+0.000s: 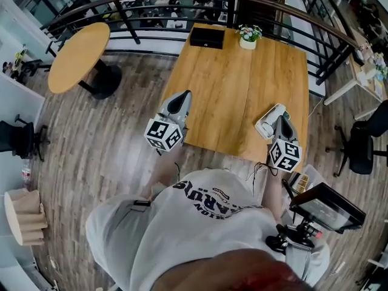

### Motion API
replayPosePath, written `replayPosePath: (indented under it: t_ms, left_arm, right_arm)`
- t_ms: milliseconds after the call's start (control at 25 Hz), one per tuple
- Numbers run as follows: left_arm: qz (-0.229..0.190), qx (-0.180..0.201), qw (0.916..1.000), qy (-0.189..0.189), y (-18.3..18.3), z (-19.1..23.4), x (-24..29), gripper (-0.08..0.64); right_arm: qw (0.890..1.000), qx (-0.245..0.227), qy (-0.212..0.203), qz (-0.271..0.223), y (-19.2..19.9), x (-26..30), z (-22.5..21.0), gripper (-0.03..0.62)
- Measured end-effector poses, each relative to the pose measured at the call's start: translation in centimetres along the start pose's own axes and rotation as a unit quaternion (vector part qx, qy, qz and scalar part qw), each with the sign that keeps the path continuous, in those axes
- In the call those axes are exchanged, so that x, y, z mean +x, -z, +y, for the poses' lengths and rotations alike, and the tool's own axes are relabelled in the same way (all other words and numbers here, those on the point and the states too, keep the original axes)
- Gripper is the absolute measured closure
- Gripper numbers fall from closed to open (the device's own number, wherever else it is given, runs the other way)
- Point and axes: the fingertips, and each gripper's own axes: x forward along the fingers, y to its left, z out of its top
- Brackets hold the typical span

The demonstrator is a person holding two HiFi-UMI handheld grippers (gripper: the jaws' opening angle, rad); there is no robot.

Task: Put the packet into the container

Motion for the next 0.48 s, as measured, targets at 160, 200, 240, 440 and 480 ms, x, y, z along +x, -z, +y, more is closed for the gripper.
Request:
replayPosePath:
  t_ms: [160, 200, 240, 440, 480]
  left_arm:
    - [0.005, -0.014, 0.9999, 0.003, 1.1, -0.2, -0.6, 0.563]
    - [0.007, -0.017, 0.9998, 0.004, 1.4, -0.2, -0.9, 0.564]
    - [0.01, -0.02, 0.9997, 0.006, 1.6, -0.1, -1.1, 0.563]
    - [0.014, -0.032, 0.9993, 0.015, 2.4, 0.0, -1.3, 0.563]
    - [0.014, -0.033, 0.9992, 0.019, 2.7, 0.1, -1.5, 0.563]
  right_arm:
    - [1.0, -0.016, 0.001, 0.008, 0.4, -1.3, 0.5, 0.583]
    - [1.0, -0.016, 0.003, 0.008, 0.5, -1.7, 0.8, 0.583]
    - [1.0, -0.015, 0.006, 0.009, 0.4, -2.0, 0.9, 0.583]
    - [1.0, -0.011, 0.021, 0.012, 0.5, -3.4, 0.9, 0.583]
    - [1.0, -0.011, 0.025, 0.012, 0.8, -4.0, 1.1, 0.583]
